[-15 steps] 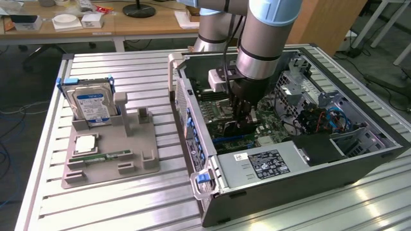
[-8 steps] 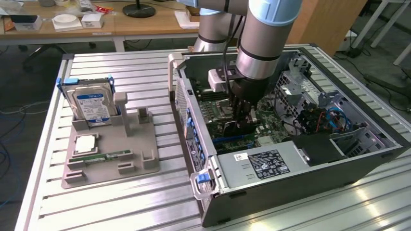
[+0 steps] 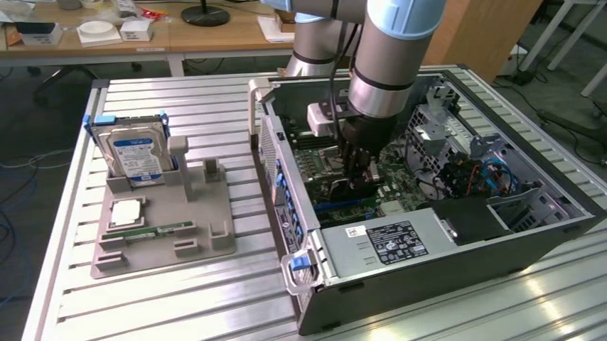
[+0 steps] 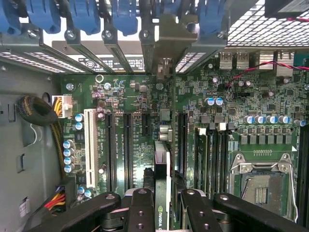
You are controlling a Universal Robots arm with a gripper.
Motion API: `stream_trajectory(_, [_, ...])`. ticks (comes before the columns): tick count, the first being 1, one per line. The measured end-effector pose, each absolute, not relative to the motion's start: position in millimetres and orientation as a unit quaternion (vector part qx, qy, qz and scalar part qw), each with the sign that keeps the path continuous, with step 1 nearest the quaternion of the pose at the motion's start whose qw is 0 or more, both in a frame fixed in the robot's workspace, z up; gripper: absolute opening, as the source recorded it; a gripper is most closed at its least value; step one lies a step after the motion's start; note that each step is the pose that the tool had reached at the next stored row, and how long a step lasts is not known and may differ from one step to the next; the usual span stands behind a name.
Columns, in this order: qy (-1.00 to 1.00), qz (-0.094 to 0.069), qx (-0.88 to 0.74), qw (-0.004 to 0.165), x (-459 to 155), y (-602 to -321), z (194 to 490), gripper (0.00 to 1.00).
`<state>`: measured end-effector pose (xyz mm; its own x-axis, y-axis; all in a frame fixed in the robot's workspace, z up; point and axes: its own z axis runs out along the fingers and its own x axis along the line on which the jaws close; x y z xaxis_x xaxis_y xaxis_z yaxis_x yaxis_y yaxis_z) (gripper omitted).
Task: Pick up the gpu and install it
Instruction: 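Insert the gpu into the slot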
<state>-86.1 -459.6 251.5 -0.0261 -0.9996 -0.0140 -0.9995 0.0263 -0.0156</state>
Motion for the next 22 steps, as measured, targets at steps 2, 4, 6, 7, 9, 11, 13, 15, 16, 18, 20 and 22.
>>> stream_trajectory(2, [0.716, 0.000, -0.698, 0.011, -86.1, -459.6, 250.5, 0.26])
stream_trajectory(4, [0.716, 0.000, -0.698, 0.011, -86.1, -459.6, 249.5, 0.26])
stream_trajectory(6, [0.716, 0.000, -0.698, 0.011, -86.1, -459.7, 249.0, 0.26])
stream_trajectory(7, [0.716, 0.000, -0.698, 0.011, -86.1, -459.6, 248.7, 0.26])
stream_trajectory(9, [0.716, 0.000, -0.698, 0.011, -86.1, -459.6, 248.0, 0.26])
stream_trajectory(11, [0.716, 0.000, -0.698, 0.011, -86.1, -459.6, 247.3, 0.26])
stream_trajectory(13, [0.716, 0.000, -0.698, 0.011, -86.1, -459.7, 247.0, 0.26])
stream_trajectory(15, [0.716, 0.000, -0.698, 0.011, -86.1, -459.7, 246.9, 0.26])
stream_trajectory(16, [0.716, 0.000, -0.698, 0.011, -86.1, -459.6, 246.9, 0.26])
stream_trajectory(18, [0.716, 0.000, -0.698, 0.011, -86.1, -459.6, 246.9, 0.26])
stream_trajectory(20, [0.716, 0.000, -0.698, 0.011, -86.1, -459.6, 246.9, 0.26])
stream_trajectory(22, [0.716, 0.000, -0.698, 0.011, -86.1, -459.6, 246.9, 0.26])
